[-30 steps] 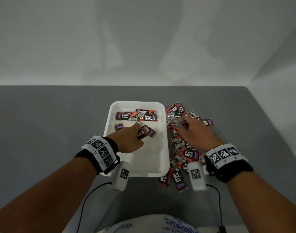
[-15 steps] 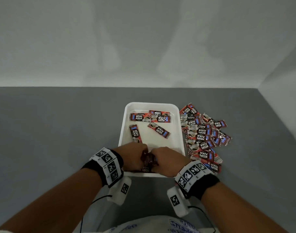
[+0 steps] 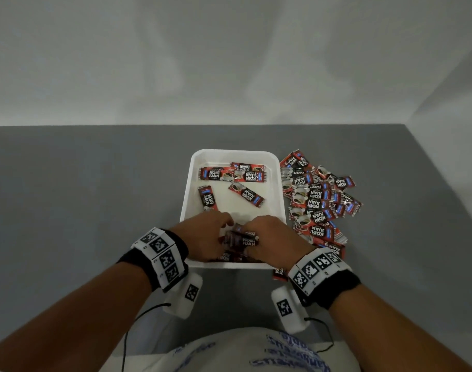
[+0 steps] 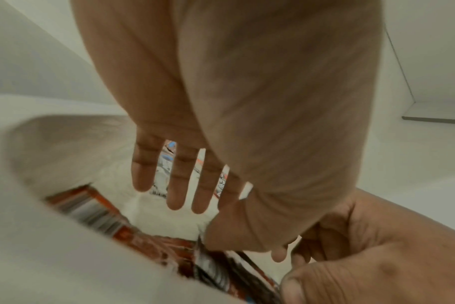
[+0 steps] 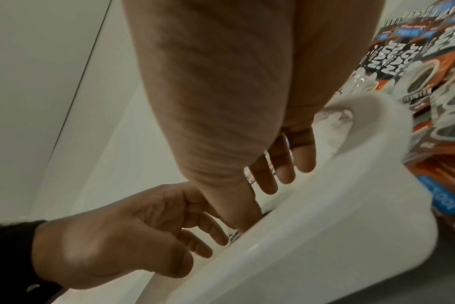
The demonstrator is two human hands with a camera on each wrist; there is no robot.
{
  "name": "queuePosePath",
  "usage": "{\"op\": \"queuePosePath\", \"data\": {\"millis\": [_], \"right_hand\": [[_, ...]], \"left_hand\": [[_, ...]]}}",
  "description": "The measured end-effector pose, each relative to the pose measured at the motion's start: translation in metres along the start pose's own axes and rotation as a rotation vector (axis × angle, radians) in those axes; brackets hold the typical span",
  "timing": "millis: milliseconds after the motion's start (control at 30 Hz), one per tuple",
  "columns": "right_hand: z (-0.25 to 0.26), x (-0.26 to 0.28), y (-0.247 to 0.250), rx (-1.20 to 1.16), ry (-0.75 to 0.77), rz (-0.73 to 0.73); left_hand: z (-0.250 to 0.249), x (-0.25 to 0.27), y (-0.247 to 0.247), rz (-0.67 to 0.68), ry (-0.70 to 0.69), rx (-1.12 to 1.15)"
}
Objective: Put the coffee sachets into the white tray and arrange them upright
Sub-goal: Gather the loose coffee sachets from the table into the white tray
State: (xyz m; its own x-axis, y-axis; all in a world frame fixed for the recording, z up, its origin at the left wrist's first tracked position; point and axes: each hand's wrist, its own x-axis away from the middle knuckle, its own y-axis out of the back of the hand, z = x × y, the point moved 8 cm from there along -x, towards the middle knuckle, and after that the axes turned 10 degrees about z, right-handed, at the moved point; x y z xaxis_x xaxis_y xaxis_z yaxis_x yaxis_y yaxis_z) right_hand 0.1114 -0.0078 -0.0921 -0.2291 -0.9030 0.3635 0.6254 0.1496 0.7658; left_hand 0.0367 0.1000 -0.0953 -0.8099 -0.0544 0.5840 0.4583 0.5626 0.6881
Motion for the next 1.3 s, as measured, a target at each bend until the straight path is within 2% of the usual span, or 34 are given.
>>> {"op": "queuePosePath", "data": {"millis": [133,233,300,400,533,667,767,900,1033,1167,1300], "right_hand": [[-0.011,0.008,0.014,-0.033,-0.069,-0.035],[-0.034,0.025,0.044,-0.115,-0.119,-0.227],[-0.066,0.039,0.064,-0.127,-0.219,-0.342],[-0.118,0.050,0.070,-0.085,-0.362,-0.318],[-0.152,0.051,0.057,0.132,-0.402,-0.199],[-0.163,0.051,0.053,0.252,-0.401,-0.209],[-0.171,0.053,0.053,0.250,-0.403,-0.245],[-0.179,0.065,0.062,0.125,-0.405,-0.280],[-0.190,0.087,0.072,-0.097,-0.438,-0.305],[-0.200,0.111,0.081,-0.237,-0.489,-0.379],[-0.202,0.116,0.081,-0.282,-0.489,-0.379]], "left_hand": [[-0.016,-0.004,0.010,-0.055,-0.021,-0.014],[-0.034,-0.012,0.015,-0.082,-0.027,-0.016],[-0.051,-0.018,0.021,-0.138,-0.054,0.007],[-0.090,-0.034,0.025,-0.179,-0.126,-0.028],[-0.146,-0.064,0.010,-0.123,-0.214,-0.272],[-0.178,-0.090,-0.010,-0.059,-0.192,-0.568],[-0.183,-0.099,-0.022,-0.032,-0.122,-0.667],[-0.187,-0.107,-0.032,-0.066,-0.067,-0.661],[-0.198,-0.111,-0.037,-0.139,-0.124,-0.669],[-0.205,-0.116,-0.042,-0.083,-0.148,-0.750],[-0.210,-0.121,-0.038,-0.020,-0.208,-0.697]]}}
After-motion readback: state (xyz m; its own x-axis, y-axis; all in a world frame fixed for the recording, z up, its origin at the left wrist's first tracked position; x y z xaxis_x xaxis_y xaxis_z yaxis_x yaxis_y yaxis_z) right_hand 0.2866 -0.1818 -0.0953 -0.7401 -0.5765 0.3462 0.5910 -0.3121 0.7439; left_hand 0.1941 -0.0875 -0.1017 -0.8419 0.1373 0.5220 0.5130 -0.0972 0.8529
